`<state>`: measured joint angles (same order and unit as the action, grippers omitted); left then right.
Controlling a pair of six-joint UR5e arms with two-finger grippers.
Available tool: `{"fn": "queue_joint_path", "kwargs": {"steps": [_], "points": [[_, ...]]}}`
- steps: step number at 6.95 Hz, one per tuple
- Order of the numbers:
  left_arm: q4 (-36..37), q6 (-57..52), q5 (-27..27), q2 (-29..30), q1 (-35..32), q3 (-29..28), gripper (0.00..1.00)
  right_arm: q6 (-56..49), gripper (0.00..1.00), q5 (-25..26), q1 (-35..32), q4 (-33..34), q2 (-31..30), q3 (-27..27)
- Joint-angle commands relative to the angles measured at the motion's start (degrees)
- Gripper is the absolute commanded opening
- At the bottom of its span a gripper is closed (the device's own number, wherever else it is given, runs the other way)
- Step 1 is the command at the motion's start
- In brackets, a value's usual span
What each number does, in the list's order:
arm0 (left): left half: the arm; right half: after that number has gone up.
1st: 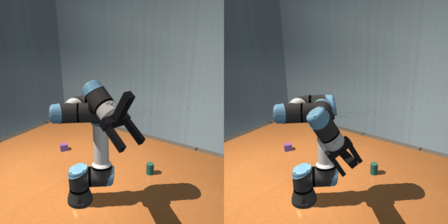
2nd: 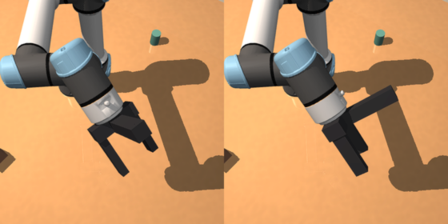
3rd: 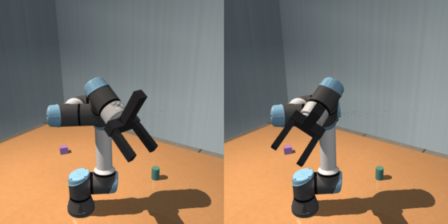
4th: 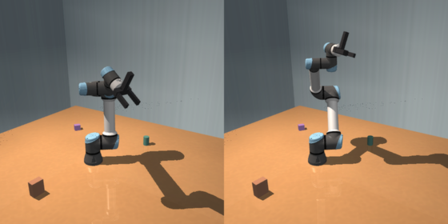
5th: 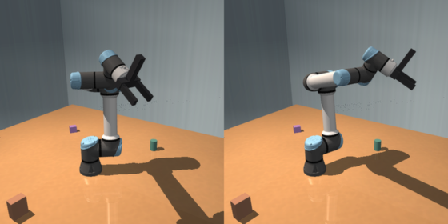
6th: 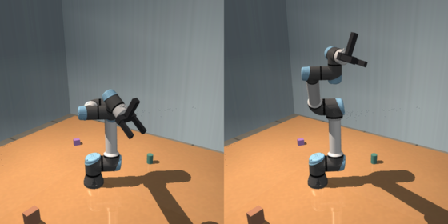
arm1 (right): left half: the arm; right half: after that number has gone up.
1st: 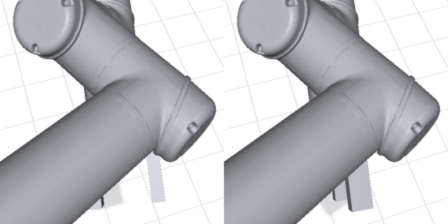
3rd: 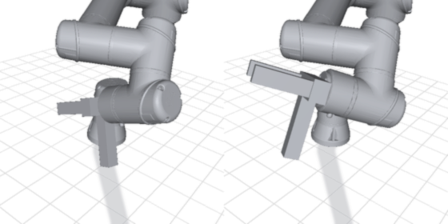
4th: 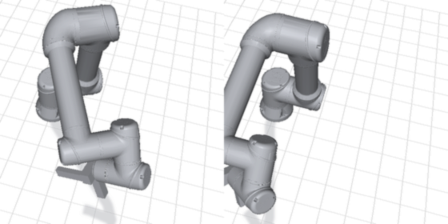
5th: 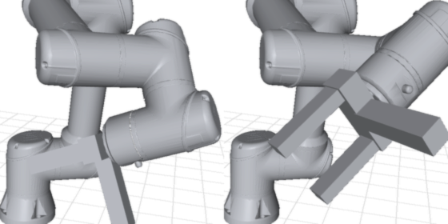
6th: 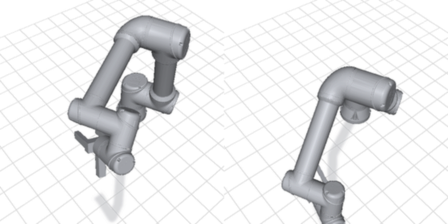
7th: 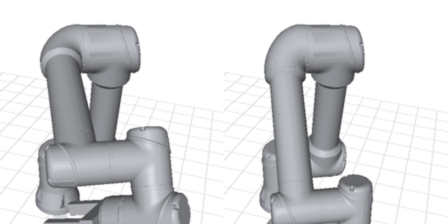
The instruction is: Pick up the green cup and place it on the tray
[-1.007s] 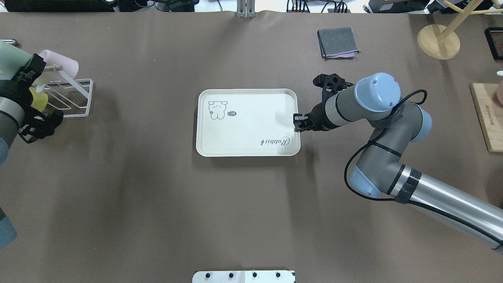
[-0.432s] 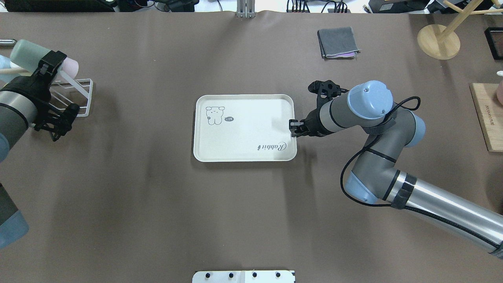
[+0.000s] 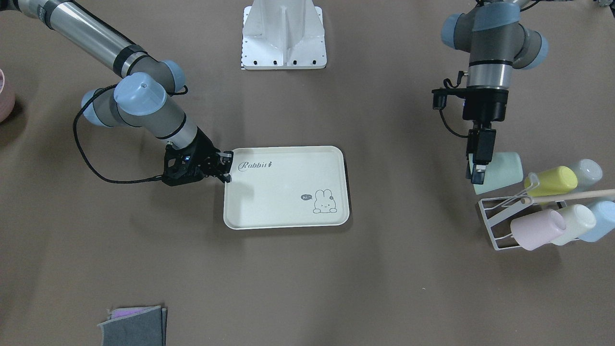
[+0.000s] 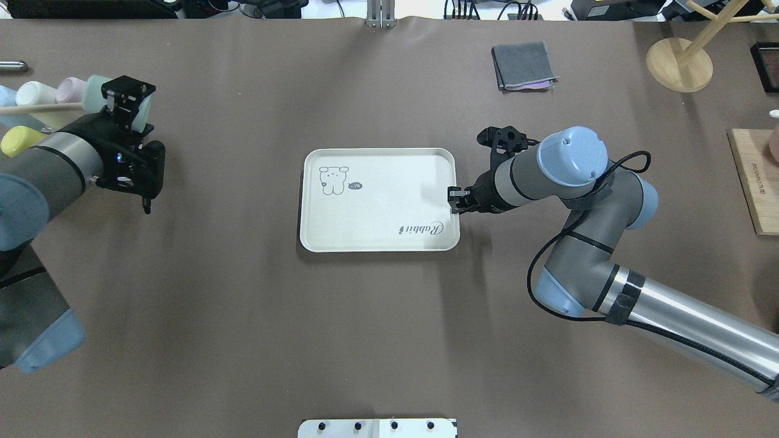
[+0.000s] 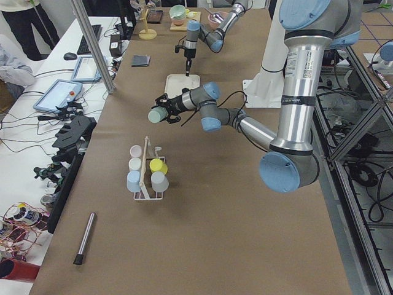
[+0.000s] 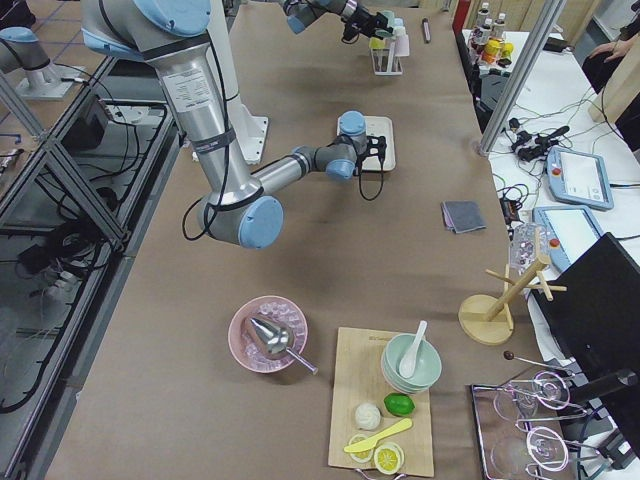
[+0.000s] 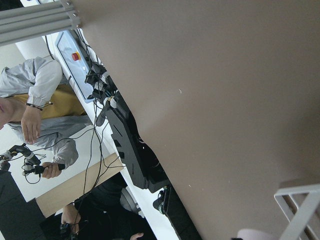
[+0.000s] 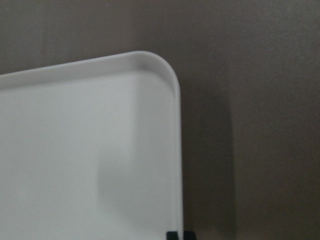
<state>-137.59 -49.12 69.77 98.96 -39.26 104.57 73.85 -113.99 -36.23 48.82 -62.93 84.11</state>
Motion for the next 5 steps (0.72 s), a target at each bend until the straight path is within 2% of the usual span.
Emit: {"fn": "queue_joint_path", "kwargs": {"steps": [1, 2, 3, 5], "points": [[-0.1, 12.6, 5.1, 10.0, 0.8, -6.0, 0.75, 2.2, 0.15, 0.0, -0.1, -0.1, 0.0, 0.1], [-0.3, 19.9, 6.5, 12.8, 2.5, -7.5, 0.75, 3.0, 0.89, 0.0, 0.0, -0.3, 0.0, 0.2], [-0.3, 26.3, 6.4, 14.9, 4.5, -8.3, 0.75, 3.1, 1.00, 0.0, -0.3, -0.4, -0.1, 0.7], [-3.8, 39.2, 6.2, 16.0, 7.9, -10.7, 0.75, 2.3, 1.00, -1.8, -4.8, 0.1, -0.7, 1.3]]}}
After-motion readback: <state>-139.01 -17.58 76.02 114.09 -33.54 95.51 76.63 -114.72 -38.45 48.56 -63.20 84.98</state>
